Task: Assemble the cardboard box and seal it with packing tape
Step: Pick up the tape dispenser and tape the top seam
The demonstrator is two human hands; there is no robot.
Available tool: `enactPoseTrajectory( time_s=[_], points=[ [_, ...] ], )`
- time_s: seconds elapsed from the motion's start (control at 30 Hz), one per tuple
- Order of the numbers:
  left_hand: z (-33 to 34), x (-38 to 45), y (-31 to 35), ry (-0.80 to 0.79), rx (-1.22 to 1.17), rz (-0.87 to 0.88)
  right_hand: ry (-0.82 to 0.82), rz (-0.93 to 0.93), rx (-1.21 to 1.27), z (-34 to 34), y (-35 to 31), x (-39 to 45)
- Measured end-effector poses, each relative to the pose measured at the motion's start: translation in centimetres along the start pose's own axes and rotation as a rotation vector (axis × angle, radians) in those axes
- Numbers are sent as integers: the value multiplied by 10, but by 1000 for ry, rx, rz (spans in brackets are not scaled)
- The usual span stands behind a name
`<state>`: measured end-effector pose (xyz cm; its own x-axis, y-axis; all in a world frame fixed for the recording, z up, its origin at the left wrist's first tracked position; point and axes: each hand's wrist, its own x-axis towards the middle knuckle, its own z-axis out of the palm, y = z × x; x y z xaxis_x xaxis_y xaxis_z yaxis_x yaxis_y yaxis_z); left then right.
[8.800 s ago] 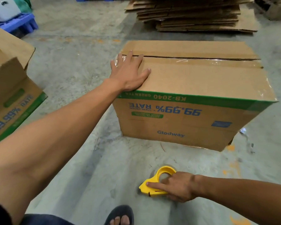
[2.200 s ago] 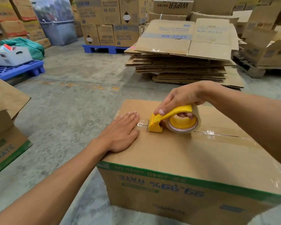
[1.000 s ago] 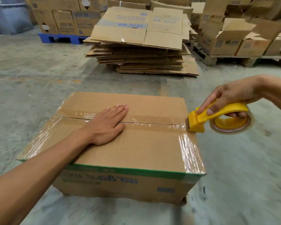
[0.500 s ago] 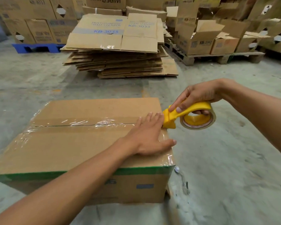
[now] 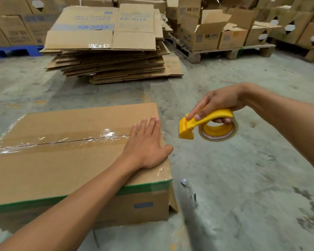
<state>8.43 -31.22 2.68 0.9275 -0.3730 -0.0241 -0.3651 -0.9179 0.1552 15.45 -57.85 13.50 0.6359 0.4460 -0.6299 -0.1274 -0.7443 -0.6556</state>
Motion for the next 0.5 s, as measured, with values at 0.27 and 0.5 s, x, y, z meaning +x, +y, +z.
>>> enactPoseTrajectory(
  time_s=[0.27, 0.5],
  points=[
    [2, -17, 4, 31, 12, 49, -103, 462, -397, 40, -17, 73],
    [-6, -19, 3, 103, -65, 97, -255, 753, -634, 124, 93, 73]
  ],
)
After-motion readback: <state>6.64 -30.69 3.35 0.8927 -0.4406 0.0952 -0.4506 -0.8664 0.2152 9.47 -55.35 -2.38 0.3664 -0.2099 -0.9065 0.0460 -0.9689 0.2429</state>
